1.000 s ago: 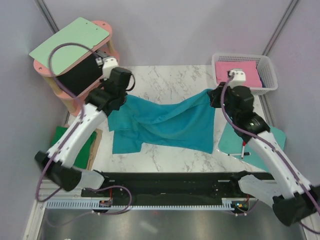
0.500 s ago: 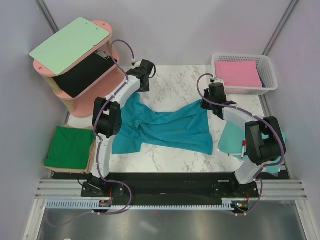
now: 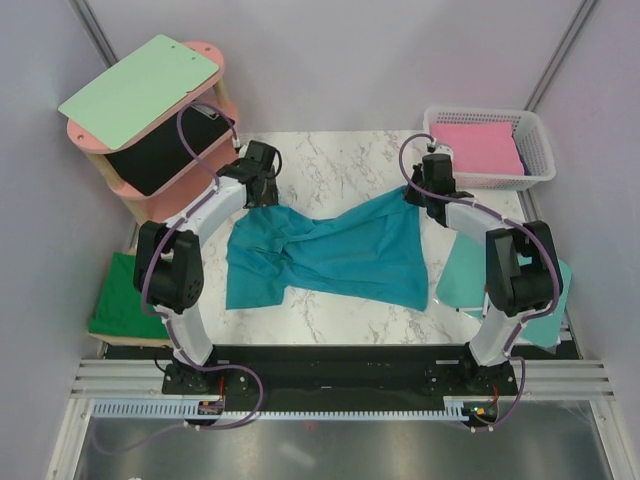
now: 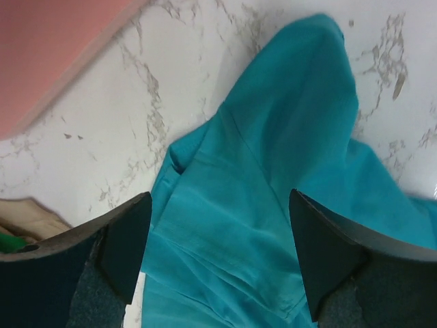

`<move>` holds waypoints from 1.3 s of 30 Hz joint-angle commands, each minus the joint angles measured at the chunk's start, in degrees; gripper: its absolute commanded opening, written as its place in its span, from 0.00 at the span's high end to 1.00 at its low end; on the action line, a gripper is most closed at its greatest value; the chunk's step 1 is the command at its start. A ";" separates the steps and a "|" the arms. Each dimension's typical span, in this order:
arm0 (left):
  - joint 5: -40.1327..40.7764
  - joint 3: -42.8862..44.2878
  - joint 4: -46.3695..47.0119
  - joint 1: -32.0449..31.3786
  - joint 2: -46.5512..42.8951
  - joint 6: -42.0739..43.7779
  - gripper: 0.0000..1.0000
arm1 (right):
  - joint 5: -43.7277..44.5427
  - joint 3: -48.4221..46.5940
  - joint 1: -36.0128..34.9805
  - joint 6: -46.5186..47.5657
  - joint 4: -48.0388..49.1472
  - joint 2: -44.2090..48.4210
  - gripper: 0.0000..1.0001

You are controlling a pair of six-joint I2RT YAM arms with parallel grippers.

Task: Fold and stack the t-shirts
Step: Flatten out the tshirt

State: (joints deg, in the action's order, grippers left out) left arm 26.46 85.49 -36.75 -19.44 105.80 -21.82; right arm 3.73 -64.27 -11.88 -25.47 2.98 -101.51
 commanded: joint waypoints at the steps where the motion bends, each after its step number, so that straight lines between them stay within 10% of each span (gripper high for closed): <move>1: -5.53 -8.04 6.78 0.28 -5.24 -1.20 0.14 | 0.67 -5.33 2.12 -2.30 1.59 -2.98 1.00; 20: -10.73 -20.80 16.27 0.28 -5.26 -3.49 0.31 | 1.29 -10.52 5.11 -3.44 -0.43 -8.35 1.00; 33: -5.10 -22.83 15.13 0.28 -1.74 -5.60 0.25 | -1.35 -9.21 5.20 -3.79 0.09 -8.00 1.00; 36: -5.36 -22.30 15.31 0.28 -0.16 -5.86 0.40 | -1.71 -9.21 5.20 -3.97 0.09 -7.91 1.00; 37: -5.36 -22.13 15.31 0.28 0.54 -5.77 0.71 | -1.97 -9.12 5.20 -3.88 0.09 -7.82 1.00; 39: -5.10 -21.51 15.05 0.28 0.55 -5.77 0.93 | -2.14 -8.94 5.20 -3.97 0.18 -7.65 1.00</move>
State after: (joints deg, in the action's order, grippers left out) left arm 19.44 63.07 -21.23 -19.35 103.98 -26.74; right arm 2.63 -72.47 -6.90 -28.75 1.56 -109.69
